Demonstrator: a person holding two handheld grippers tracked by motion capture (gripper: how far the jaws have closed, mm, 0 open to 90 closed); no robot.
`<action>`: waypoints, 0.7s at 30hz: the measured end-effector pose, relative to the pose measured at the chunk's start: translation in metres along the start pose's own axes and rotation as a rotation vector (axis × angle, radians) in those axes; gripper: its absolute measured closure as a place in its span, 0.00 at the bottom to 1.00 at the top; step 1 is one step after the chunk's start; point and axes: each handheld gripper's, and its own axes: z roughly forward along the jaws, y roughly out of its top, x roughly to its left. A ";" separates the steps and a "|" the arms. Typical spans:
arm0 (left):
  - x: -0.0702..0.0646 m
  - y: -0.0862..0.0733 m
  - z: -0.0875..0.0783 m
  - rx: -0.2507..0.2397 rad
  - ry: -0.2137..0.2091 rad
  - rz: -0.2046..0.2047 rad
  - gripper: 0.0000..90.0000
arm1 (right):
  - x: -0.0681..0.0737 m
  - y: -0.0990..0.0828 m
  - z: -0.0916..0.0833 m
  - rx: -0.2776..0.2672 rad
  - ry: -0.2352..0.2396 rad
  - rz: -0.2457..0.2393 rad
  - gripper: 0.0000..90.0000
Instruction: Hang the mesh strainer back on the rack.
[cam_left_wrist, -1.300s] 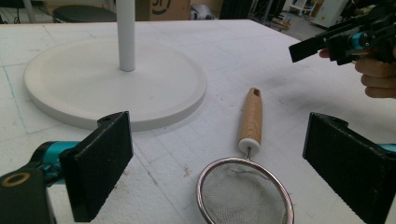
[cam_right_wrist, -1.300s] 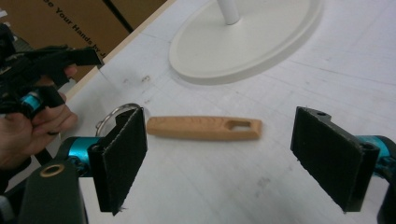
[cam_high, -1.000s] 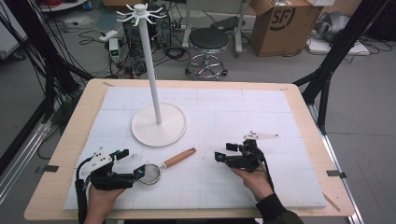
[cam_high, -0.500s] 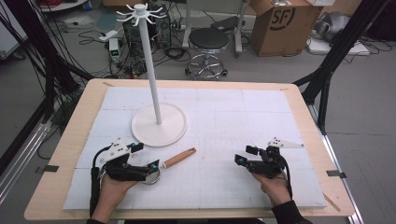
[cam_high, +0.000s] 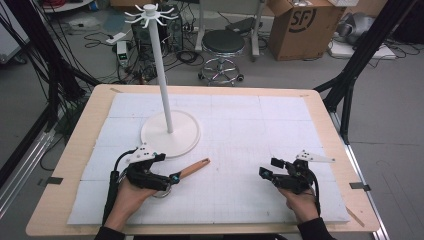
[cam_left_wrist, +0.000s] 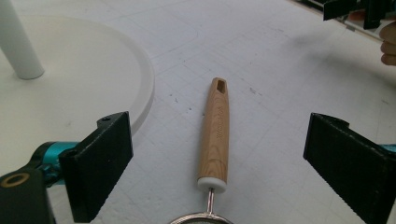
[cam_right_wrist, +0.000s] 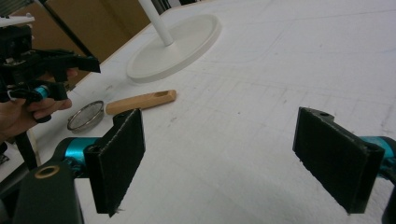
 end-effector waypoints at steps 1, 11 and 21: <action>-0.001 0.002 0.002 0.010 -0.004 0.005 0.10 | -0.001 0.000 -0.001 -0.002 -0.005 0.003 0.18; -0.001 0.004 0.024 0.154 -0.051 0.053 0.28 | -0.002 0.000 -0.002 -0.012 -0.004 0.001 0.18; 0.005 0.001 0.037 0.251 -0.053 0.060 0.35 | -0.003 0.001 -0.005 -0.035 -0.008 0.004 0.18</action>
